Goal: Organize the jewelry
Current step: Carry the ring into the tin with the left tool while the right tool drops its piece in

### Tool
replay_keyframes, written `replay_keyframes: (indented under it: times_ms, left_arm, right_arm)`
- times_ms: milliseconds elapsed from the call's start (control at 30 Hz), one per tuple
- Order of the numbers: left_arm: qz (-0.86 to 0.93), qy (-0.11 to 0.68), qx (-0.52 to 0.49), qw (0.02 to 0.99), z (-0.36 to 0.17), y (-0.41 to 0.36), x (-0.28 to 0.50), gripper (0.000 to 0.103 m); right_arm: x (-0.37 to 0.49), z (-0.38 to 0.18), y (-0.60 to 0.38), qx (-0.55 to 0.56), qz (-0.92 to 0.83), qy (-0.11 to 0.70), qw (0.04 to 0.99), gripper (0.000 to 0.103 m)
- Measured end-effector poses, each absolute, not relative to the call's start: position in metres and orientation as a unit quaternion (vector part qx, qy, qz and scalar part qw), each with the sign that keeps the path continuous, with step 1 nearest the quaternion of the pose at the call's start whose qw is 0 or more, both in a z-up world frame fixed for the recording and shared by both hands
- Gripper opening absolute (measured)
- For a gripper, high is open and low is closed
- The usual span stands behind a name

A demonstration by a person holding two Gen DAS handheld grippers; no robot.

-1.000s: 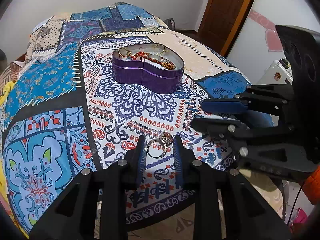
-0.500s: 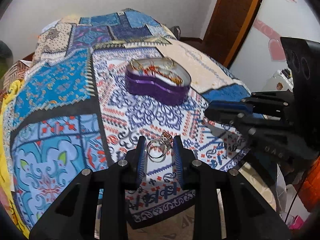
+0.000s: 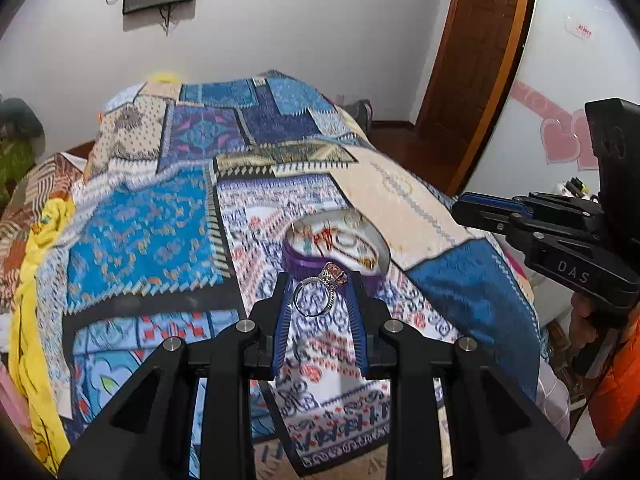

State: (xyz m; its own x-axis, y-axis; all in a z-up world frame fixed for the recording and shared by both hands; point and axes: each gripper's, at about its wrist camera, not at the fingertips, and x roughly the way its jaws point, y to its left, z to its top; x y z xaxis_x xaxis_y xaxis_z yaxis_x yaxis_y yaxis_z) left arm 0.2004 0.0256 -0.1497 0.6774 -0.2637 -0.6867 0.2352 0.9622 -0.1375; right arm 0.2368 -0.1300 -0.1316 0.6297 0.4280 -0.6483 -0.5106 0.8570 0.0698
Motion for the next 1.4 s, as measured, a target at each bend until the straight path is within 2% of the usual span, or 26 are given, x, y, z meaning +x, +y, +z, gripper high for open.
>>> replay_keyframes:
  times_ms: [433, 1033, 1400]
  left_arm:
    - [-0.139, 0.353, -0.002, 0.925, -0.134, 0.02, 0.238, 0.026]
    - [-0.16, 0.415, -0.014, 0.896, -0.189, 0.012, 0.287, 0.026]
    - [-0.171, 0.421, -0.016, 0.891, -0.194, 0.008, 0.293, 0.026]
  right_arm:
    - [0.263, -0.124, -0.114, -0.057, 0.273, 0.319, 0.906, 0.009]
    - [0.301, -0.181, -0.101, -0.058, 0.28, 0.396, 0.872, 0.009]
    - [0.305, -0.189, -0.092, -0.072, 0.299, 0.418, 0.855, 0.009]
